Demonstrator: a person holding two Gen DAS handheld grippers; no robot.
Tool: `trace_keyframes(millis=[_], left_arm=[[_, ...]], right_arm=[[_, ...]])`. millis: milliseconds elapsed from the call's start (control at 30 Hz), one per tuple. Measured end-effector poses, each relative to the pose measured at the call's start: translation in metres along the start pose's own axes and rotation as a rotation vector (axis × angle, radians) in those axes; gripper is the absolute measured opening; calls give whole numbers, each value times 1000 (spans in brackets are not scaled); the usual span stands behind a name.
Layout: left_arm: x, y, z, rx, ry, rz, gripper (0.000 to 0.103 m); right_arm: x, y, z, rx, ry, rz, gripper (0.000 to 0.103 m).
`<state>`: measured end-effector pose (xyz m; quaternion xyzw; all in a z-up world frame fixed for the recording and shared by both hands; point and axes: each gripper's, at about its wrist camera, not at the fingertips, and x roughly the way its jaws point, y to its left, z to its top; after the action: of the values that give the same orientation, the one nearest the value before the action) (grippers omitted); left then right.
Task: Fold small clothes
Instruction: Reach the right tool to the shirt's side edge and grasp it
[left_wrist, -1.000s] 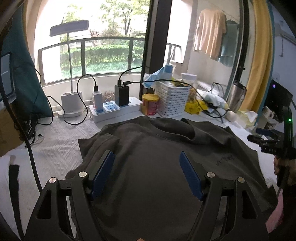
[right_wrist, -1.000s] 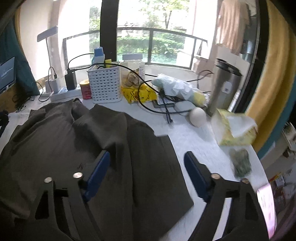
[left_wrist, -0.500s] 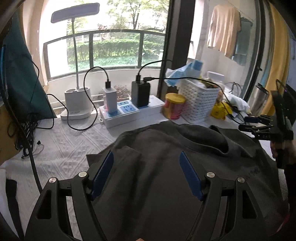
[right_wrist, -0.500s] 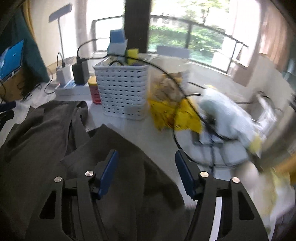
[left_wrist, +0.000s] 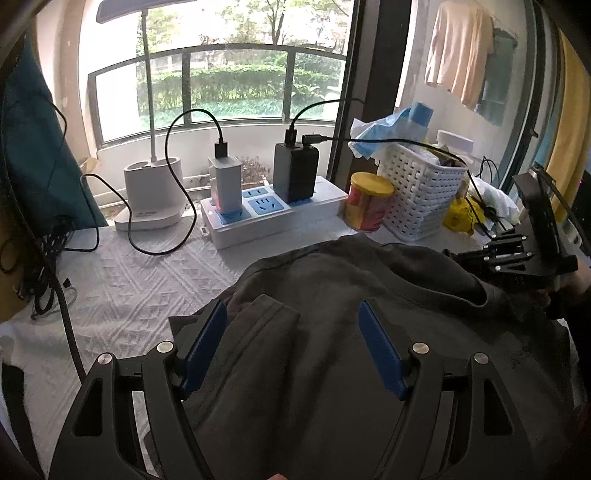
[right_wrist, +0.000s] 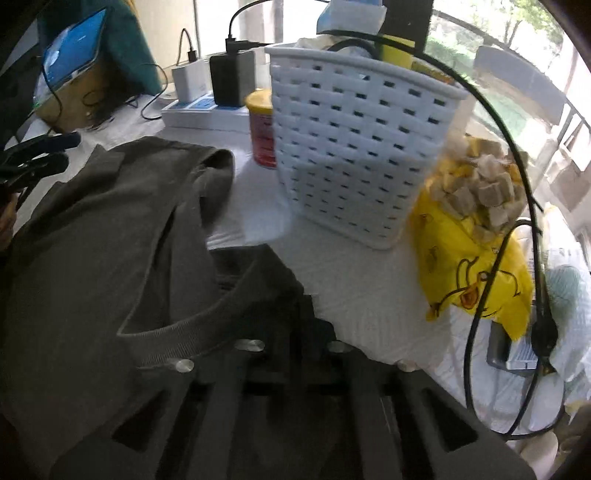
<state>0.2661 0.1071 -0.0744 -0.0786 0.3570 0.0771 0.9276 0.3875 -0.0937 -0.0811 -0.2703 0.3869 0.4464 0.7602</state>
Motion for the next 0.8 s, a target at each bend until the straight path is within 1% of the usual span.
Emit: trace_keyframes(millis=[33, 67, 100, 133, 167, 233, 367, 400, 433, 500, 567, 600, 667, 733, 800], left_arm=[[1, 0, 1, 2, 3, -1, 77], [1, -1, 1, 5, 4, -1, 77], [1, -2, 1, 8, 4, 1, 77], [1, -3, 2, 10, 1, 5, 77], [0, -3, 2, 13, -2, 14, 77], [-1, -2, 3, 11, -3, 21, 77], [-7, -2, 6, 8, -10, 27, 77], [-10, -3, 7, 12, -16, 28, 77], [-13, -5, 7, 16, -23, 27, 77], [-17, -8, 8, 22, -30, 26, 77], [-20, -10, 7, 23, -35, 20, 77], [-22, -12, 7, 24, -36, 16, 77], [-26, -15, 6, 30, -41, 9, 77], [-31, -20, 5, 38, -49, 4, 77], [-36, -25, 4, 46, -55, -3, 77]], right_arm=[[0, -2, 0, 7, -11, -35, 4], [-3, -8, 0, 25, -29, -100, 4], [-6, -15, -1, 41, -42, -144, 4], [-14, -27, -3, 88, -73, -207, 4], [-19, -33, -4, 116, -85, -222, 4], [-23, -44, -8, 169, -97, -216, 4], [-18, -35, -11, 159, -69, -245, 4], [-15, -33, -5, 159, -69, -249, 4], [-21, -33, -5, 171, -72, -258, 7], [-38, -33, -9, 199, -93, -279, 24], [-59, -37, -25, 245, -120, -301, 66], [-71, -39, -33, 272, -132, -310, 69], [-96, -41, -53, 319, -159, -333, 69], [-113, -43, -79, 371, -154, -380, 69], [-121, -49, -104, 438, -142, -390, 69]])
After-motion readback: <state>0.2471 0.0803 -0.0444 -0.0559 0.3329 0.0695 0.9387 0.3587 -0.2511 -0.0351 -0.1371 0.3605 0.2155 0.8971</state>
